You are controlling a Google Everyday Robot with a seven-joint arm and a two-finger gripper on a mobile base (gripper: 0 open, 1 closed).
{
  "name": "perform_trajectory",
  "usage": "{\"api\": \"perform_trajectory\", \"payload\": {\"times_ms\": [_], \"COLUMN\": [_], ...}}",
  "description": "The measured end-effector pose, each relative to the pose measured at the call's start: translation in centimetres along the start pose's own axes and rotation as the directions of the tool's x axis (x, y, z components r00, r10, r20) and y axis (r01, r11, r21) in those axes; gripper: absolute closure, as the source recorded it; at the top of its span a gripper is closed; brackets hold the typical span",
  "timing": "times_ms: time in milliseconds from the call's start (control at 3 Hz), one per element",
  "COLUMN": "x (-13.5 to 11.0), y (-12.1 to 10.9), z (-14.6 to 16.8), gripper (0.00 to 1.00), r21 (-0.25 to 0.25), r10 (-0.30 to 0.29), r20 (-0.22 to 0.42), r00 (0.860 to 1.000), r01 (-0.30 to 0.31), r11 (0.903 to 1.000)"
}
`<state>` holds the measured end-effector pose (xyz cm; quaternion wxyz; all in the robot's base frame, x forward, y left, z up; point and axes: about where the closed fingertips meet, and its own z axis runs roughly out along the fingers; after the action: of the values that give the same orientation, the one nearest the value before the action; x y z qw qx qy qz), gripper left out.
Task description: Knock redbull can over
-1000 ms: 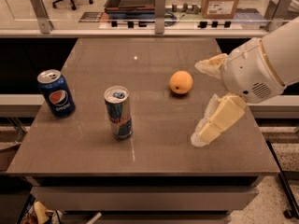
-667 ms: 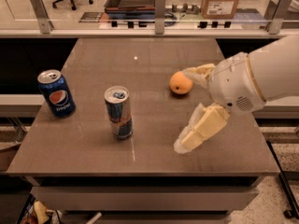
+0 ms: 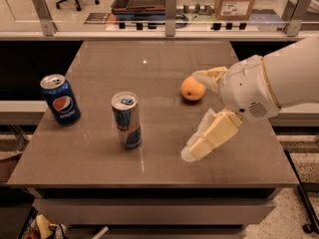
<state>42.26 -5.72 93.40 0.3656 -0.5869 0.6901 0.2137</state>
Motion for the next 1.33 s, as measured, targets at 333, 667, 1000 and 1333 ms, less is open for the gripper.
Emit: {"api": "perform_trajectory", "payload": {"times_ms": [333, 667, 1000, 1333], "x": [-1.0, -2.2, -3.0, -3.1], "y": [-0.8, -1.4, -1.4, -1.2], "z": [2.0, 4.5, 6.8, 8.6], "gripper": [0.00, 0.00, 0.00, 0.00], "r21": [-0.006, -0.020, -0.041, -0.054], "r10": [-0.011, -0.021, -0.020, -0.005], "r20": [0.053, 0.128, 0.201, 0.261], "r00": [0.999, 0.992, 0.979, 0.965], "r01": [0.011, 0.024, 0.029, 0.019], "r11": [0.9999, 0.9995, 0.9987, 0.9984]}}
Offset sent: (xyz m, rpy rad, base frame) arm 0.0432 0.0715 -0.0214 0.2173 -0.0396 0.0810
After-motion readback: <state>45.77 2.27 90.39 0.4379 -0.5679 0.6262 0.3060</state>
